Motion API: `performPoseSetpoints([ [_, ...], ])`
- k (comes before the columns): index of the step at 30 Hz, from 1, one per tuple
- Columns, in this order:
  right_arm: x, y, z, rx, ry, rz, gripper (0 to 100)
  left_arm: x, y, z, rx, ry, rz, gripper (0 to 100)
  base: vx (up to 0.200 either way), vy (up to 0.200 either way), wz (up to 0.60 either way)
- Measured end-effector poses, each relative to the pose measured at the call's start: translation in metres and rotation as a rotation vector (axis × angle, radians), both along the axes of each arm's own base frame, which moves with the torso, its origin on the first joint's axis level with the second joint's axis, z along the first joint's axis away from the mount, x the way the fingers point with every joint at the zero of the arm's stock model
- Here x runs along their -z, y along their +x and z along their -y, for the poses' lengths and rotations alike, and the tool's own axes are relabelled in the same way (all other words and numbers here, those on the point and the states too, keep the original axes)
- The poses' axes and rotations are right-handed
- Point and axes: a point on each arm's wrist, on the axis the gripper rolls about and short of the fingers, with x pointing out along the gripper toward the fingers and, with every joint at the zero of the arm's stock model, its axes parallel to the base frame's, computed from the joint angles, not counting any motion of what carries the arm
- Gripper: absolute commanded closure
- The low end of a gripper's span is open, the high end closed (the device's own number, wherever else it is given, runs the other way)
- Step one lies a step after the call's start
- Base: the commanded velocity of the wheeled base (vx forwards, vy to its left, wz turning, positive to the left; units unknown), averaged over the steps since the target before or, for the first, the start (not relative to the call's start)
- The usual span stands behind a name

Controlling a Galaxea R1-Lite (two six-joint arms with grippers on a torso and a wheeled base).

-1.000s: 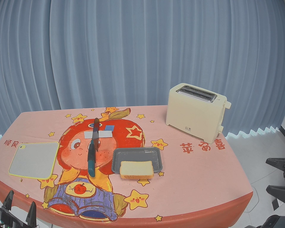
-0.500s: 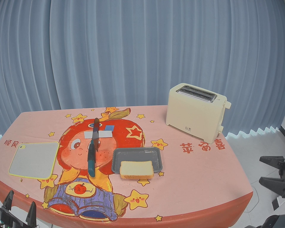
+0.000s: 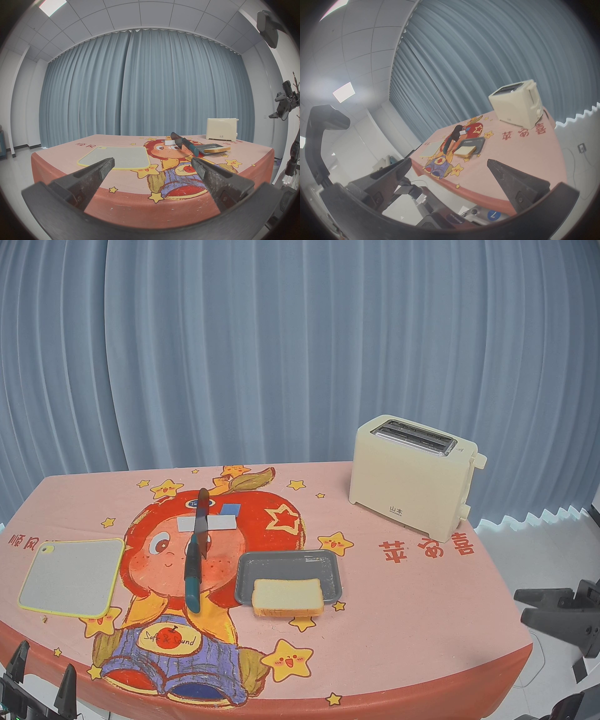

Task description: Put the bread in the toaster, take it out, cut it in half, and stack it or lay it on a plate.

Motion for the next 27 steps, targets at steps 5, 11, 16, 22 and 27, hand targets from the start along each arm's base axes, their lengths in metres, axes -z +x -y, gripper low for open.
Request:
performPoseSetpoints([
  [5,0.003,0.0,-0.007,-0.026,0.032,-0.081,0,0.0,0.0,0.0,0.0,0.0,0.0,0,0.0,0.0,0.0],
  [11,0.004,0.001,-0.013,-0.034,0.07,-0.168,0,0.0,0.0,0.0,0.0,0.0,0.0,0,0.0,0.0,0.0],
  [16,0.002,0.001,-0.016,-0.055,0.105,-0.218,0,0.0,0.0,0.0,0.0,0.0,0.0,0,0.0,0.0,0.0],
  [22,0.005,0.002,-0.02,-0.085,0.1,-0.254,0,0.0,0.0,0.0,0.0,0.0,0.0,0,0.0,0.0,0.0],
  [27,0.009,0.002,-0.021,-0.092,0.084,-0.262,0,0.0,0.0,0.0,0.0,0.0,0.0,0,0.0,0.0,0.0],
])
